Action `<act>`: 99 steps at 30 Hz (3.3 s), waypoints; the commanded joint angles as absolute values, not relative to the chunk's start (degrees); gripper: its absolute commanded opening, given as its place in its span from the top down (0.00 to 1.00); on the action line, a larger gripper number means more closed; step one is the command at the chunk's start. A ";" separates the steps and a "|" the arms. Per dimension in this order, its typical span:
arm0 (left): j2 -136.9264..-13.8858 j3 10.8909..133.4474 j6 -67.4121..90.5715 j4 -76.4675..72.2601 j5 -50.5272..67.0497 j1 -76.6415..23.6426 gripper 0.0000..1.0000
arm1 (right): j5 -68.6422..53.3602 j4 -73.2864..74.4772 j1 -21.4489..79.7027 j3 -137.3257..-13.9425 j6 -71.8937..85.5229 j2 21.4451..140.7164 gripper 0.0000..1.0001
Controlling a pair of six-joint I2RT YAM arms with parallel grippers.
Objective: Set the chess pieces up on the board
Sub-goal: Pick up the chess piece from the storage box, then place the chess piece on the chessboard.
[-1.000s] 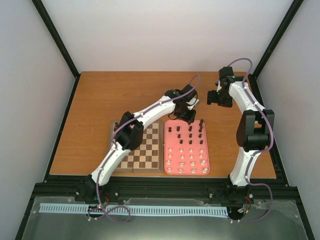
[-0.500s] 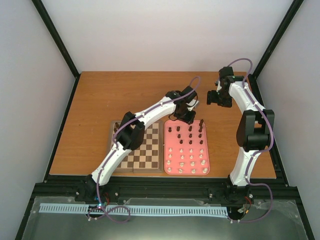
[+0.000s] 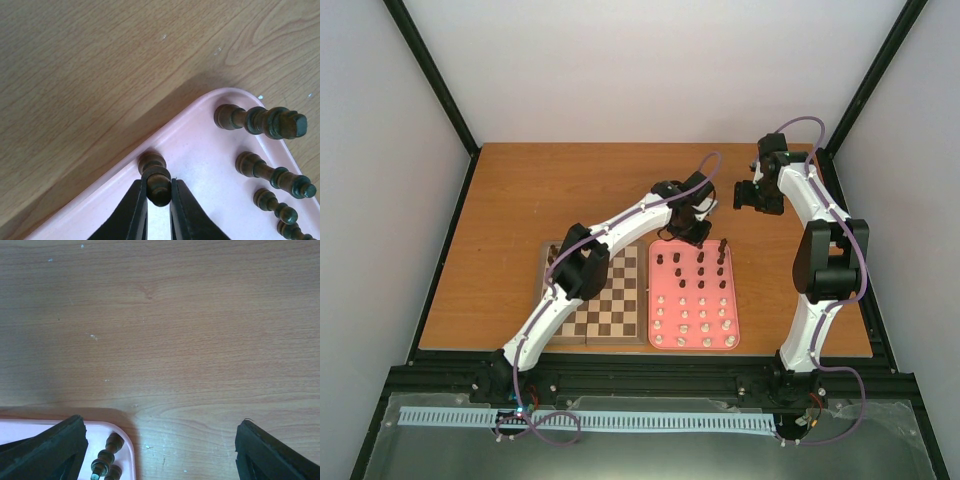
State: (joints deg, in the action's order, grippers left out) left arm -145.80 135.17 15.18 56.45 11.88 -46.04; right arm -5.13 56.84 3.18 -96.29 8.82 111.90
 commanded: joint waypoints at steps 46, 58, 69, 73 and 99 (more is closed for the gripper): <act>-76.82 57.55 30.07 58.54 -6.63 -17.95 0.94 | -9.61 53.61 2.74 -91.90 8.93 109.35 0.21; -81.94 58.23 30.60 52.58 -5.08 -15.12 0.94 | -9.50 53.83 2.72 -91.86 8.70 109.56 0.21; -82.89 57.36 31.26 50.36 -6.47 -15.03 0.94 | -9.44 53.79 2.73 -91.65 8.61 109.77 0.21; -83.10 56.66 31.38 49.27 -6.85 -14.50 0.94 | -9.41 53.87 2.72 -91.70 8.61 109.76 0.21; -85.70 54.92 30.32 45.55 -2.53 -11.16 0.93 | -9.28 54.14 2.72 -91.50 8.43 109.69 0.21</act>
State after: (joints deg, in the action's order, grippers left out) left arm -84.95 55.35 30.24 46.06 -3.27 -11.62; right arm -9.69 54.17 3.14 -92.07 8.84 111.68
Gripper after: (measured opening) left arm 0.135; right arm 0.793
